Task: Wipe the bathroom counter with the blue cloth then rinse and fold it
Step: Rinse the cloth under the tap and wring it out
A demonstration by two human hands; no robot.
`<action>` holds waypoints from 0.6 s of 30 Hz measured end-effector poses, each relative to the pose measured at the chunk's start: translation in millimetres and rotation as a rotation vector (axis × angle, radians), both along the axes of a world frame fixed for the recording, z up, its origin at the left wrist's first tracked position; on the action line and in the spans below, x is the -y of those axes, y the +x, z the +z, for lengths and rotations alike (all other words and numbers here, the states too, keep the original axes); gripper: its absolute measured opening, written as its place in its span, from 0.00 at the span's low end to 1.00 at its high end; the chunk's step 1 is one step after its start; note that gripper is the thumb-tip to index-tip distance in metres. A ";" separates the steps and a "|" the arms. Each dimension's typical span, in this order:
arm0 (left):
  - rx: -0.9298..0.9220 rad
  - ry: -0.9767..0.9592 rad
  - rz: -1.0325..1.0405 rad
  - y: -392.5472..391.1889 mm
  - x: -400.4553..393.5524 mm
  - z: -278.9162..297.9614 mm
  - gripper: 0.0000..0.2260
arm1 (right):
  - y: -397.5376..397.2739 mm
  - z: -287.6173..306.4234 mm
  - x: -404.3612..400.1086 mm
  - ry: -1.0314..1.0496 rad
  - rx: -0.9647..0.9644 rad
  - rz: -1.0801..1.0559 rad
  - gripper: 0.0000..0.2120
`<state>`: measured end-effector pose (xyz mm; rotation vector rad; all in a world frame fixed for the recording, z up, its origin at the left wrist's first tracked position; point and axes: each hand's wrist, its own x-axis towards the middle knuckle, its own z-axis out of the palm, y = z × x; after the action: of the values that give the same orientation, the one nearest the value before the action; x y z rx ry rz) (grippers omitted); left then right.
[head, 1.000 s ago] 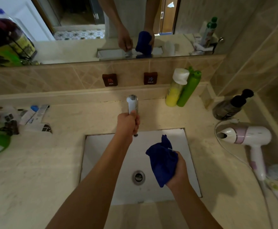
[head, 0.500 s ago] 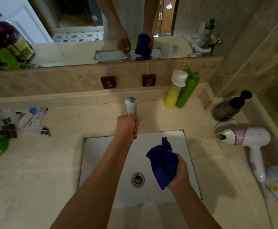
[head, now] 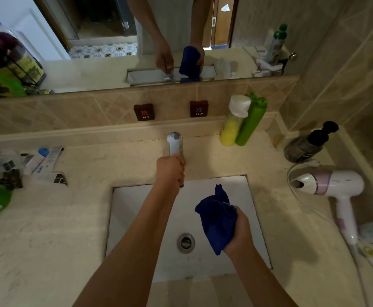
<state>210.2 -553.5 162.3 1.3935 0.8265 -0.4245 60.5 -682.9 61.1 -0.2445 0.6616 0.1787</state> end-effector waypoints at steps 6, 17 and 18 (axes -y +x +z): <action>0.113 -0.102 -0.068 -9.4 -8.7 -3.0 0.13 | 0.2 -4.1 0.0 0.025 -0.040 -0.007 0.19; 0.172 -0.007 -0.045 3.1 1.0 -0.9 0.21 | -4.2 0.7 -5.1 0.039 -0.028 0.022 0.20; 0.178 -0.007 -0.040 3.2 1.1 -1.3 0.21 | -4.2 -0.2 -4.7 0.037 -0.014 0.025 0.19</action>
<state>213.4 -554.6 161.0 1.4212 0.6523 -0.3283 56.3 -678.2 60.9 -0.2168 0.6691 0.2167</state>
